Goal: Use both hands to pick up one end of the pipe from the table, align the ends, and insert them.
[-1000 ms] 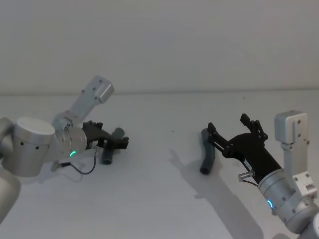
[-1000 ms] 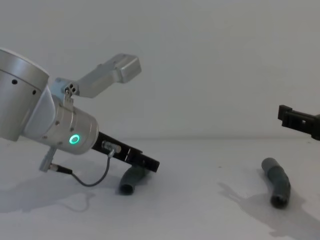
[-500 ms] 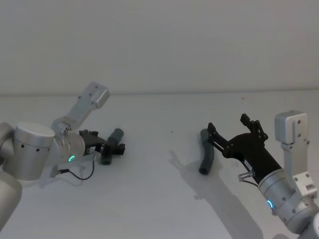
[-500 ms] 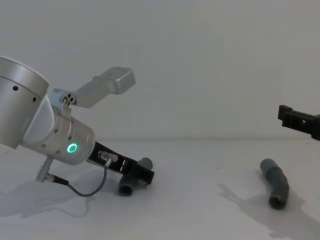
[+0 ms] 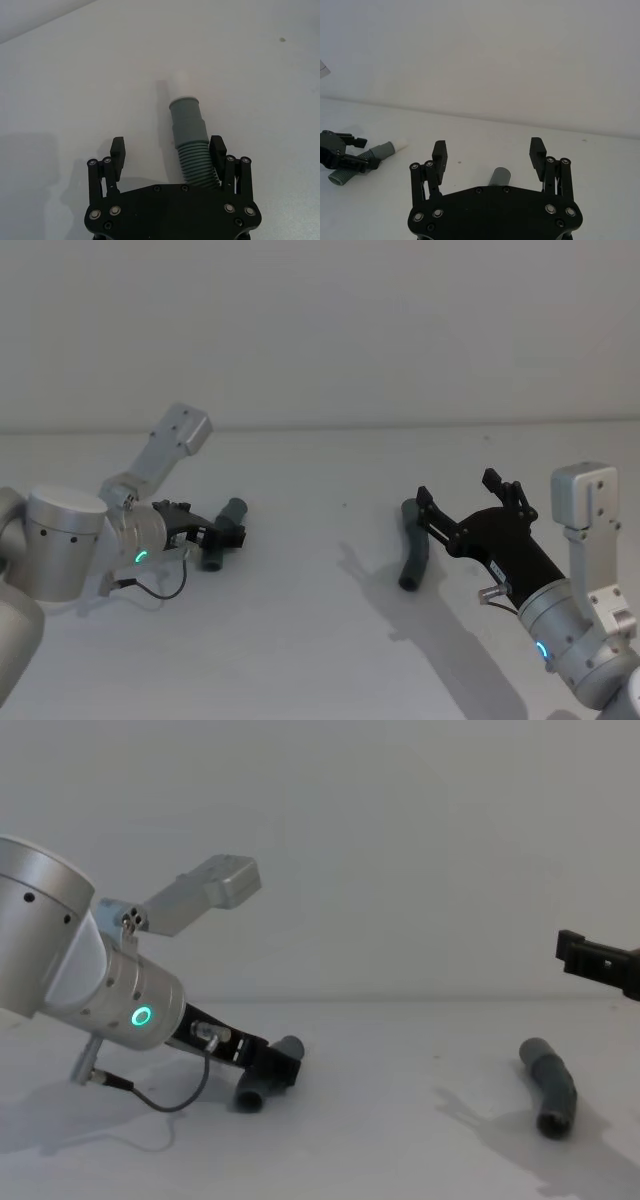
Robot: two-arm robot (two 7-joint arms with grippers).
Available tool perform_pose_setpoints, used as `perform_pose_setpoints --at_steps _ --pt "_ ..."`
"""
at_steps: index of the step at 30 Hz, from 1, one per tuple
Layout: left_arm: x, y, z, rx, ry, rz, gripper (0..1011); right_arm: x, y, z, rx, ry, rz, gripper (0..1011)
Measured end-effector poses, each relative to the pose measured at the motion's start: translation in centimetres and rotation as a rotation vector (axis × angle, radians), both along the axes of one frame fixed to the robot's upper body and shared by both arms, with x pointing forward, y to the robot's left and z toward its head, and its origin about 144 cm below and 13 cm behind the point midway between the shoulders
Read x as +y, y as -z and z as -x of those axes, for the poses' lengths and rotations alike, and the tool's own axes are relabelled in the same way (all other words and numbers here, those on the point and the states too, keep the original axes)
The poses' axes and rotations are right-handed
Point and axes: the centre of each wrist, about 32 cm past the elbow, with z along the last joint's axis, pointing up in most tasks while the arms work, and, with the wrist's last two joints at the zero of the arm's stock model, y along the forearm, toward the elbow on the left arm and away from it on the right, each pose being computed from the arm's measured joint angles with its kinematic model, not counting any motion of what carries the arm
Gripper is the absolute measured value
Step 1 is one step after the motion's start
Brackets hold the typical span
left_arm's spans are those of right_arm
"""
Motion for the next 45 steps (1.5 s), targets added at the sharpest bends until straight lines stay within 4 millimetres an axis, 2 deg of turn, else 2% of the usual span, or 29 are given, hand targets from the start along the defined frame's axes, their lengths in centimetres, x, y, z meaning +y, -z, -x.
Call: perform_pose_setpoints --at_steps 45 --pt "0.09 0.05 -0.06 0.002 -0.019 0.002 766 0.00 0.00 0.00 0.000 0.000 0.000 1001"
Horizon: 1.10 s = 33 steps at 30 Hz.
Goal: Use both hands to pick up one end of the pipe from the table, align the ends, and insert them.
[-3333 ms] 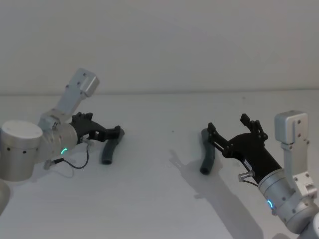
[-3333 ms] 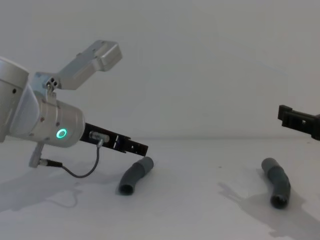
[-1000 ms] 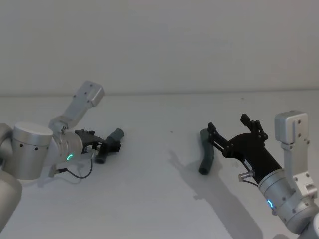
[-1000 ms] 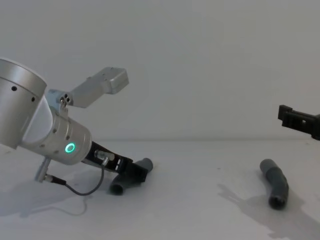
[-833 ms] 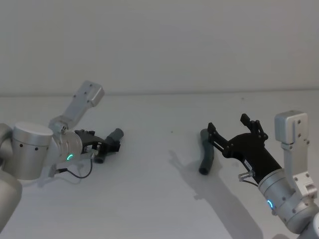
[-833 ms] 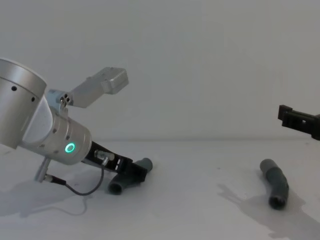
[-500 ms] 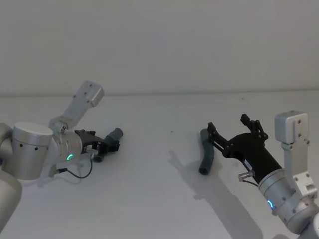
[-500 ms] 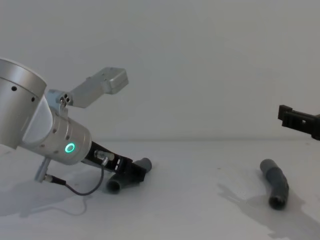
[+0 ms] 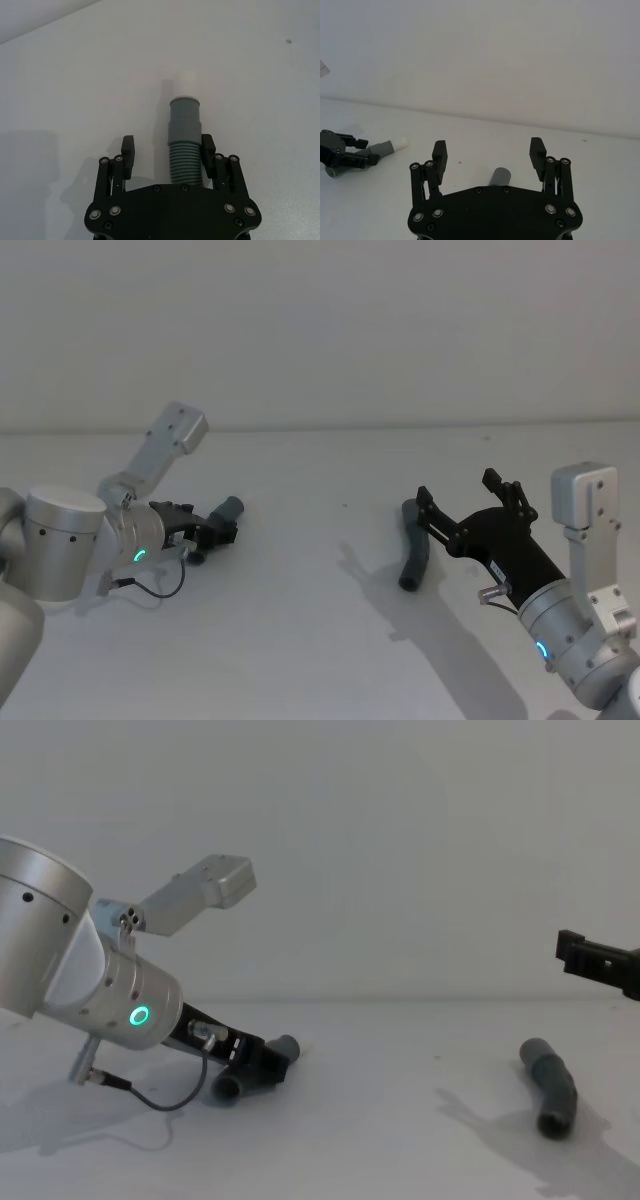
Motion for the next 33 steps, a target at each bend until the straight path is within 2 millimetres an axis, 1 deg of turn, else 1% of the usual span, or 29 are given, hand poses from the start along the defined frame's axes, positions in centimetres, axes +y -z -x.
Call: perform_pose_setpoints --at_steps 33 --pt "0.00 0.00 0.00 0.000 0.000 0.000 534 0.00 0.00 0.00 0.000 0.000 0.000 1001"
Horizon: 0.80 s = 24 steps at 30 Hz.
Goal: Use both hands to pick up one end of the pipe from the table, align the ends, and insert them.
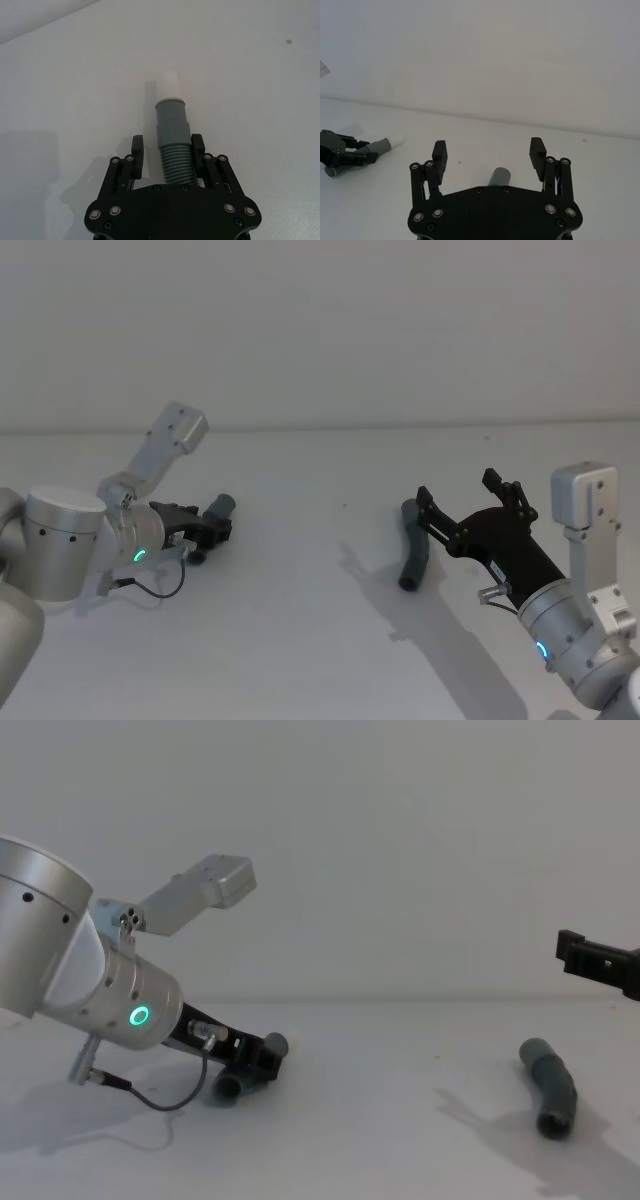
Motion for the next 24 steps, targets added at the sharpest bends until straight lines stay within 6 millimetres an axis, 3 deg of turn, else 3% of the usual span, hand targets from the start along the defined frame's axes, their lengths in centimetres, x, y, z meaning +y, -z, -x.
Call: perform_pose_setpoints --at_steps 24 --pt "0.00 0.01 0.00 0.000 0.000 0.000 371 0.00 0.00 0.00 0.000 0.000 0.000 1002"
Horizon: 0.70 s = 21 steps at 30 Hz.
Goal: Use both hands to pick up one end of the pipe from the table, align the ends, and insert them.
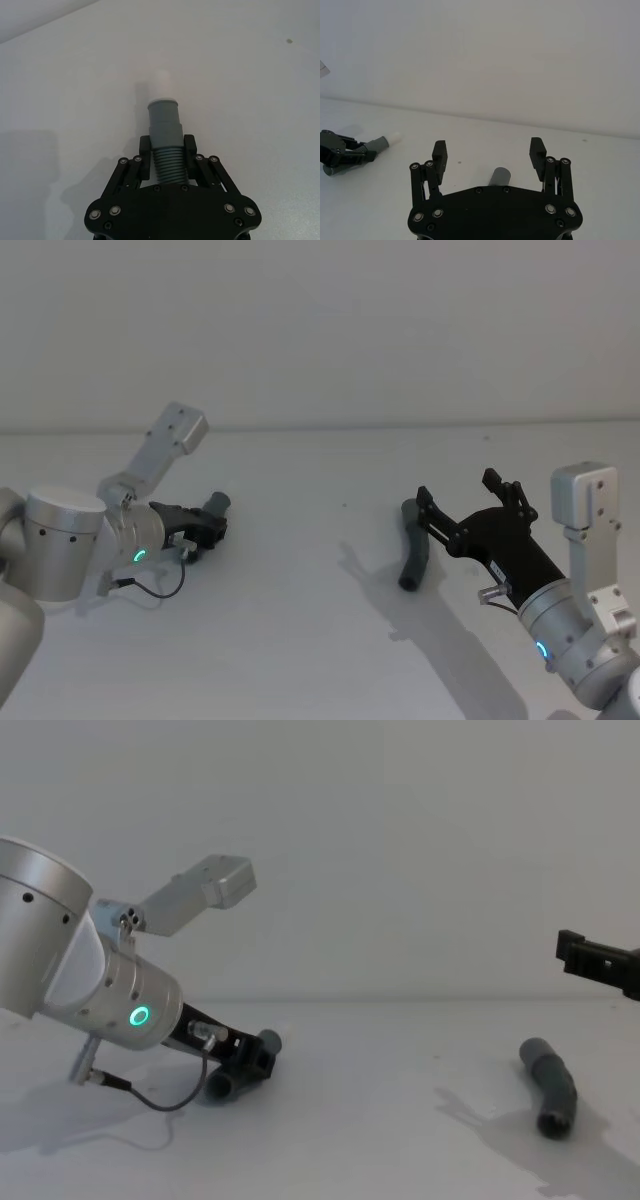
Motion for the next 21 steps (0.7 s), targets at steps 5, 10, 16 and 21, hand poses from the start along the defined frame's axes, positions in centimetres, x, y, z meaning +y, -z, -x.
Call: perform_pose_setpoints --at_steps 5,10,16,21 --pt "0.00 0.00 0.00 0.000 0.000 0.000 352 0.00 0.00 0.00 0.000 0.000 0.000 1001" --pt "0.00 0.00 0.00 0.000 0.000 0.000 343 0.00 0.00 0.00 0.000 0.000 0.000 1002" --pt "0.00 -0.01 0.00 0.000 0.000 0.000 336 0.00 0.00 0.00 0.000 0.000 0.000 1001" --pt "0.00 -0.01 0.00 0.000 0.000 0.000 336 0.00 0.00 0.00 0.000 0.000 0.000 1001"
